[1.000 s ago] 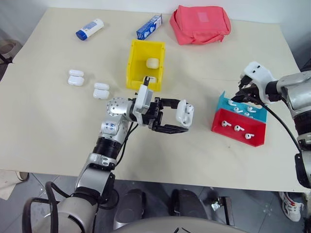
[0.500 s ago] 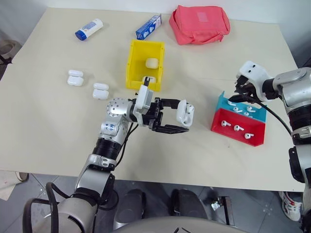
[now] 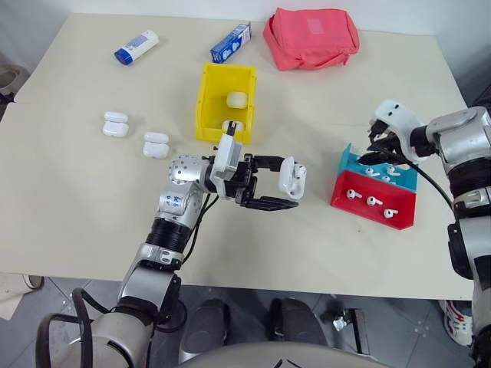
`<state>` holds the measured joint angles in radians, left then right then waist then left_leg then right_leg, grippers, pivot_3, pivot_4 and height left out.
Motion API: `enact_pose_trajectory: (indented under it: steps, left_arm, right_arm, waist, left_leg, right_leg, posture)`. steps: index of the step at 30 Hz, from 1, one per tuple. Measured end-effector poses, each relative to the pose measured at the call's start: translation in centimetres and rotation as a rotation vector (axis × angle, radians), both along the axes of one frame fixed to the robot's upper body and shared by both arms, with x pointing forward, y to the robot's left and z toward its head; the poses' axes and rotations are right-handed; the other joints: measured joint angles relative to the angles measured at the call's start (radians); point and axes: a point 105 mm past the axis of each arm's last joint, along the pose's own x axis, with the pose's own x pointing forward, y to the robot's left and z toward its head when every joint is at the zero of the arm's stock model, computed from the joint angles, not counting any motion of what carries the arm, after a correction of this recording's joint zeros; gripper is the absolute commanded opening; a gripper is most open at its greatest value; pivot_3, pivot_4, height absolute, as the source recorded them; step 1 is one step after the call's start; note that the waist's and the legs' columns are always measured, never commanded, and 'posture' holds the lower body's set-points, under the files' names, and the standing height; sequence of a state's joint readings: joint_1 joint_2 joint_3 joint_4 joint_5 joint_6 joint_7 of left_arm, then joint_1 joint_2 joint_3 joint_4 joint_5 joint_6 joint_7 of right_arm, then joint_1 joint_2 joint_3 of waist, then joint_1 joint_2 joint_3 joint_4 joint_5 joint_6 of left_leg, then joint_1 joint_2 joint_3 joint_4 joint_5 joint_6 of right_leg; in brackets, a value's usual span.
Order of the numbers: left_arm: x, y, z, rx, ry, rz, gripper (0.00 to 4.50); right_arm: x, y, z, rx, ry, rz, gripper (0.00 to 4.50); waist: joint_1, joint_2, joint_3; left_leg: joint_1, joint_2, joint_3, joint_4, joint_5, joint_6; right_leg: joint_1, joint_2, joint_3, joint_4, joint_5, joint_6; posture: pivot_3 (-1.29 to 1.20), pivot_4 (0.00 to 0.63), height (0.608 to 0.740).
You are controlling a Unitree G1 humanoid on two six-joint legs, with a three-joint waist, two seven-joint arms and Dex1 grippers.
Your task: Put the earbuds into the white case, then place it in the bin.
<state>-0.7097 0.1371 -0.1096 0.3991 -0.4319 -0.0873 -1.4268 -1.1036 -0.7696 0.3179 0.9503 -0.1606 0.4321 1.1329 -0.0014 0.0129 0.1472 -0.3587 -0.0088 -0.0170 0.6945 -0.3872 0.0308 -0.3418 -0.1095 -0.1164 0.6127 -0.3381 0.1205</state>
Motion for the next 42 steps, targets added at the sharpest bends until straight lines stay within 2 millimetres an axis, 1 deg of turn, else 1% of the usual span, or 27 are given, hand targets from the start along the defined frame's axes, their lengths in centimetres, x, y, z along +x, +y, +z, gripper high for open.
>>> enact_pose_trajectory:
  steps: [3,8,29,32,34,35,36,42]
  left_arm:
    - [0.03,0.07,-0.12,-0.001,0.005,0.008,2.8]
    - [-0.04,0.1,0.03,-0.004,-0.004,0.013,2.8]
    - [0.02,0.31,0.14,-0.002,-0.01,0.031,2.8]
    - [0.04,0.32,0.14,-0.002,-0.01,0.032,2.8]
    - [0.04,0.32,0.15,-0.002,-0.01,0.033,2.8]
    - [0.05,0.32,0.15,-0.002,-0.01,0.033,2.8]
    - [0.05,0.31,0.15,-0.003,-0.01,0.033,2.8]
    - [0.09,0.32,0.15,-0.003,-0.009,0.037,2.8]
  right_arm:
    - [0.07,-0.13,-0.3,-0.002,0.009,-0.006,2.22]
    - [0.12,0.29,-0.84,0.014,0.03,0.001,2.22]
    - [0.06,0.2,-0.9,0.018,0.036,0.011,2.22]
    - [0.04,0.28,-0.93,0.02,0.038,0.014,1.65]
    - [0.05,0.38,-0.97,0.021,0.04,0.018,0.89]
    - [0.06,0.4,-0.97,0.022,0.039,0.018,0.62]
    - [0.07,0.39,-0.97,0.021,0.038,0.018,0.52]
    - [0.11,0.35,-0.93,0.019,0.034,0.016,0.52]
  waist:
    - [-0.001,0.0,0.0]
    - [-0.001,0.0,0.0]
    - [-0.001,0.0,0.0]
    - [-0.001,0.0,0.0]
    - [-0.001,0.0,0.0]
    - [-0.001,0.0,0.0]
    - [-0.001,0.001,0.0]
    - [-0.001,0.001,0.0]
  left_leg:
    - [0.0,0.0,0.0,0.0,0.0,0.0]
    - [0.0,0.0,0.0,0.0,0.0,0.0]
    - [0.0,0.0,0.0,0.0,0.0,0.0]
    - [0.0,0.0,0.0,0.0,0.0,0.0]
    - [0.0,0.0,0.0,0.0,0.0,0.0]
    - [0.0,0.0,0.0,0.0,0.0,0.0]
    - [0.0,0.0,0.0,0.0,0.0,0.0]
    - [0.0,0.0,0.0,0.0,0.0,0.0]
  right_leg:
    - [0.0,0.0,0.0,0.0,0.0,0.0]
    - [0.0,0.0,0.0,0.0,0.0,0.0]
    - [0.0,0.0,0.0,0.0,0.0,0.0]
    - [0.0,0.0,0.0,0.0,0.0,0.0]
    - [0.0,0.0,0.0,0.0,0.0,0.0]
    - [0.0,0.0,0.0,0.0,0.0,0.0]
    - [0.0,0.0,0.0,0.0,0.0,0.0]
    - [0.0,0.0,0.0,0.0,0.0,0.0]
  posture:
    - [0.0,0.15,0.74]
    - [0.0,0.15,0.74]
    - [0.0,0.15,0.74]
    - [0.0,0.15,0.74]
    - [0.0,0.15,0.74]
    - [0.0,0.15,0.74]
    - [0.0,0.15,0.74]
    - [0.0,0.15,0.74]
